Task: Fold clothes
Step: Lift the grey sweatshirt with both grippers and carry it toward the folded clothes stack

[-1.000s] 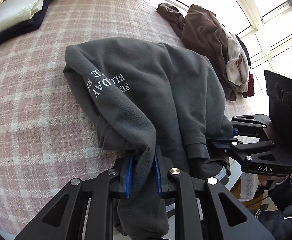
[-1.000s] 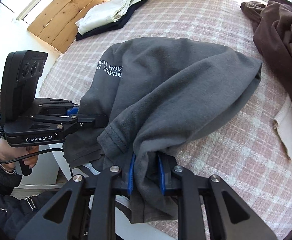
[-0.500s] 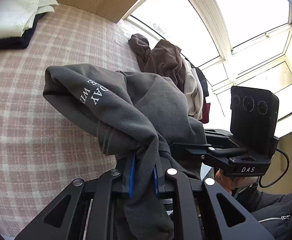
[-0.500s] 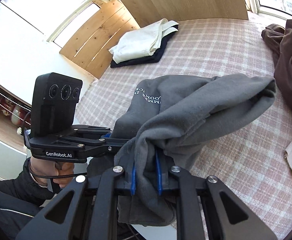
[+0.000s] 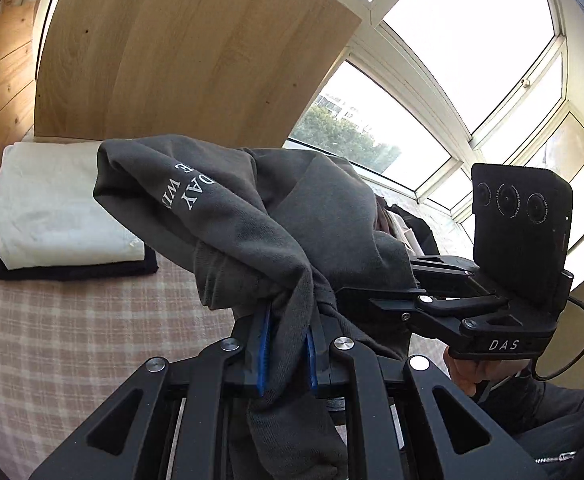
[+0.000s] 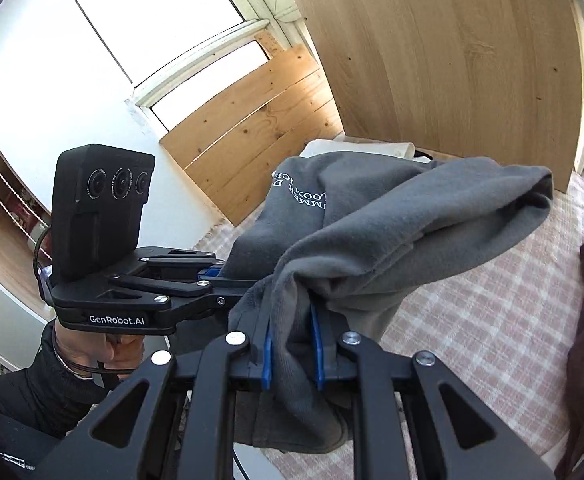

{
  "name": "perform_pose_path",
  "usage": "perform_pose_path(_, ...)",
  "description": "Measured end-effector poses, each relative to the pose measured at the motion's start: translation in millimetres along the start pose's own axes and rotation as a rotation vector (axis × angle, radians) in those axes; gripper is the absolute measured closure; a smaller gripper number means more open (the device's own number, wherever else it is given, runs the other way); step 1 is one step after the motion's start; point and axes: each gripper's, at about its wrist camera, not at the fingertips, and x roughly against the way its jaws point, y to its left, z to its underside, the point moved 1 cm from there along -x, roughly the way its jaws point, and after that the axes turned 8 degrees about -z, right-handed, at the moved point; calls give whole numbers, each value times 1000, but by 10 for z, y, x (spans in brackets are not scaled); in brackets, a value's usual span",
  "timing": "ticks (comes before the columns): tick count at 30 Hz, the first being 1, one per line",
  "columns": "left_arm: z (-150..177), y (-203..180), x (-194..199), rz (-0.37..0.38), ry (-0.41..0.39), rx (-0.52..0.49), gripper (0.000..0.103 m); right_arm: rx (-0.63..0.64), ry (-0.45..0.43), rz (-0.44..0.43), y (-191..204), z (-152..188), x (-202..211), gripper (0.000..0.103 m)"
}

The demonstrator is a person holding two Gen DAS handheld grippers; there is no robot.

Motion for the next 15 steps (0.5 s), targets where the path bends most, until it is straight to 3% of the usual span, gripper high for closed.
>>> perform_pose_path(8, -778, 1011, 161, -80, -2, -80, 91, -10, -82, 7, 65, -870, -929, 88)
perform_pose_path(15, -1180, 1840, -107, -84, 27, -91, 91, -39, -73, 45, -133, -1442, -1732, 88)
